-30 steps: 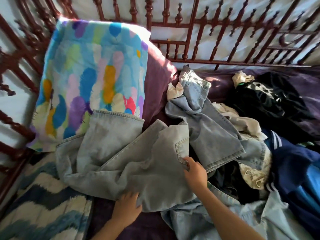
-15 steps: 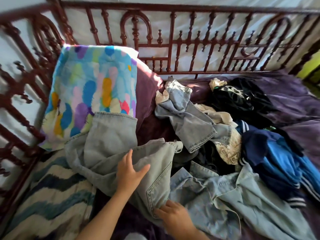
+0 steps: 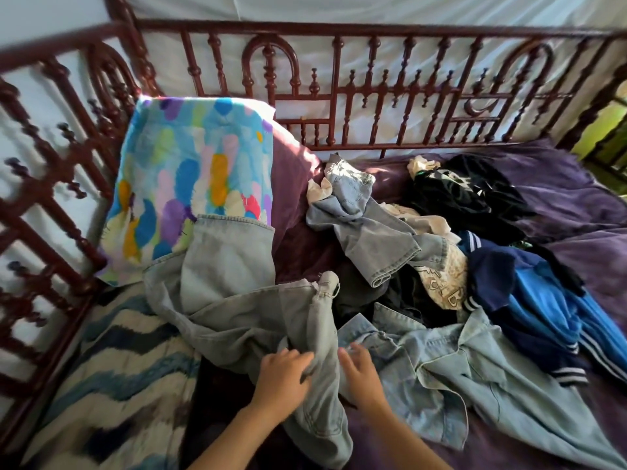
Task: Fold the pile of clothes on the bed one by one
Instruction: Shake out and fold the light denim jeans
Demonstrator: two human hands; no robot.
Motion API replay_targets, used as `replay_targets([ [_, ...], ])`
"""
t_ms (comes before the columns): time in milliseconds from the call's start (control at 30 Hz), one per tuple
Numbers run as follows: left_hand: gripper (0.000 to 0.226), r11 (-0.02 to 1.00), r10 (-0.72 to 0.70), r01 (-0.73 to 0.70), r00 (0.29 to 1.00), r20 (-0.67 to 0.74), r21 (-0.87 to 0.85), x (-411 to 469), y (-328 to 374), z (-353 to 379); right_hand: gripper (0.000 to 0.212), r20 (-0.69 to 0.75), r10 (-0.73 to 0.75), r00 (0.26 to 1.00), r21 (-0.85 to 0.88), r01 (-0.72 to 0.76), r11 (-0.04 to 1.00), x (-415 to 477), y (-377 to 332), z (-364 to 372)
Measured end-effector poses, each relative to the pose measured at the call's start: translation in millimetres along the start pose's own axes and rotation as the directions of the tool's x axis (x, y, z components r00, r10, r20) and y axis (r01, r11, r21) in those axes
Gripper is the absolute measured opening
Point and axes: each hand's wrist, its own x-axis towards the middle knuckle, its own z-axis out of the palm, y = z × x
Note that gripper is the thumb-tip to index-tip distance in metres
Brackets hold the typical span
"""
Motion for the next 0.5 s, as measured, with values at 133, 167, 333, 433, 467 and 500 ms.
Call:
replay_targets([
  [133,0.036,0.981,0.137,-0.154,0.979,0.149,0.114,-14,23,6,0.072,-0.059,0.009,0.998,-0.059,-0.013,0.998,27,-41,-4],
  [167,0.036,0.976,0.151,-0.176,0.971,0.184,0.129,-16,26,8,0.076,-0.064,0.024,0.998,-0.09,-0.03,0.996,32,-45,-4],
  [333,0.035,0.959,0.191,-0.242,0.934,0.301,0.144,-26,30,6,0.08,-0.121,0.082,0.989,-0.199,-0.105,0.974,42,-47,-8],
  [433,0.036,0.956,0.202,-0.261,0.917,0.344,0.135,-30,30,3,0.081,-0.088,0.033,0.996,-0.218,-0.051,0.975,42,-45,-5],
  [467,0.036,0.954,0.209,-0.269,0.911,0.354,0.128,-31,31,2,0.081,-0.072,0.002,0.997,-0.246,-0.02,0.969,41,-45,-1],
  [500,0.036,0.953,0.218,-0.278,0.906,0.363,0.121,-31,33,1,0.082,-0.056,-0.02,0.998,-0.289,0.003,0.957,39,-46,2],
])
